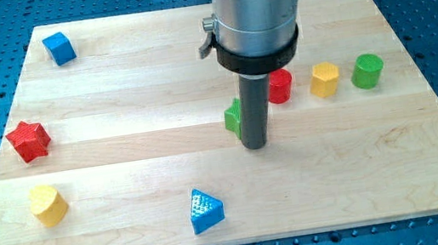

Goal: Place the red star horizontally to the green star

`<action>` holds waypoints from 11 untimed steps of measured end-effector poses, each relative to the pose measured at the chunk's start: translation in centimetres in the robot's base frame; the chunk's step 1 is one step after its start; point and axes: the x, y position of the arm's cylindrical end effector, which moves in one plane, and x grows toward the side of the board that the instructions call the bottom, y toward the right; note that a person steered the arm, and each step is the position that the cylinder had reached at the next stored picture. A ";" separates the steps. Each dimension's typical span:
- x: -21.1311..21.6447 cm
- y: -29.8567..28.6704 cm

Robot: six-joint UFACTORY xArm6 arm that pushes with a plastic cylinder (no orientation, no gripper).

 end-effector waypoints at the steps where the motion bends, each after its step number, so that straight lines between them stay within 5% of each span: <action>1: -2.7 -0.3; 2: -4.6 -1.0; 3: -0.2 -6.6; 5: 2.3 -28.4; 6: 2.0 -34.6; 9: -2.4 -34.4; 11: -4.8 -20.3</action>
